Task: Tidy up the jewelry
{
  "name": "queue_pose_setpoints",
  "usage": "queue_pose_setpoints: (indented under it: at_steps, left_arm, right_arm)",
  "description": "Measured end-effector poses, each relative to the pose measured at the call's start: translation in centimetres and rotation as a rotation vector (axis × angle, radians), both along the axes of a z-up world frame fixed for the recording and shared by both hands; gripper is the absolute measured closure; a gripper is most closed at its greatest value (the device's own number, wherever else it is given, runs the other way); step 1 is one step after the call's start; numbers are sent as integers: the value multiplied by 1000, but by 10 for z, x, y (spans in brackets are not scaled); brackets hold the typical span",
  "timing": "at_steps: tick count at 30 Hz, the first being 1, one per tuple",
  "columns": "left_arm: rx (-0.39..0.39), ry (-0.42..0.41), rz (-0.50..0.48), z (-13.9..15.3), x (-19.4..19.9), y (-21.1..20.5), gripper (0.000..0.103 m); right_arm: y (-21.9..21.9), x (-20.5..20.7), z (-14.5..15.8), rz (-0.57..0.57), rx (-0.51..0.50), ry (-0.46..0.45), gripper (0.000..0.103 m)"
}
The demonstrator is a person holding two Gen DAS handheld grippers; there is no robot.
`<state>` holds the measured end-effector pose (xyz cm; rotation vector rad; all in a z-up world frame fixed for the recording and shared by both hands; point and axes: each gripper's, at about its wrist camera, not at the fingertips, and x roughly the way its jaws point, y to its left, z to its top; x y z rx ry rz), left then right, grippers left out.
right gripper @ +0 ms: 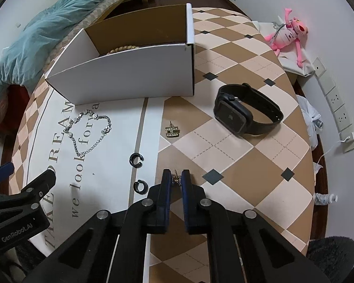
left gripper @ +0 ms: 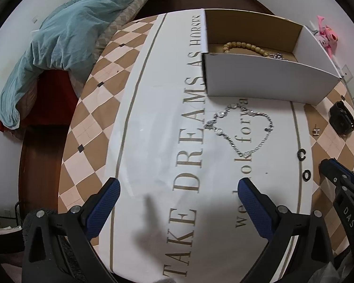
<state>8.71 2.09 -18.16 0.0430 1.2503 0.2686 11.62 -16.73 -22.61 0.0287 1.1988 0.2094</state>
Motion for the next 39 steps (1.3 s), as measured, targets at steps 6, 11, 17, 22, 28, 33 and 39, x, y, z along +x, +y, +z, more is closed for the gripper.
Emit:
queue_pose_setpoints:
  at_steps: [6,11,17,22,28,33,39]
  left_arm:
    - [-85,-6,-66,-2,5,-33,2]
    - [-186,-6,-152,-5,12,-74,2]
    - [-170,-2,-245,-12,19,-112,41]
    - [-158,10,-276,-17,21,-124,72]
    - [-163,3,-297,-15,24,-124,94]
    - [-188,-3,-286,-13,20,-118,94]
    - [-248,-48,-256,22,17,-90,94]
  right_arm:
    - [-39,-4,13,-77,63,-11,94]
    - [-70,-4,17,-143,80,-6,94]
    - [-89,-4,14,-182,73,-3,94]
    - [-96,-4,13,-194,69,-3,94]
    - [-98,-3,15,-202,68,-7,94]
    - [-96,-2,24,-202,80,-20,94]
    - [-89,1,47,-185,137,-44,94]
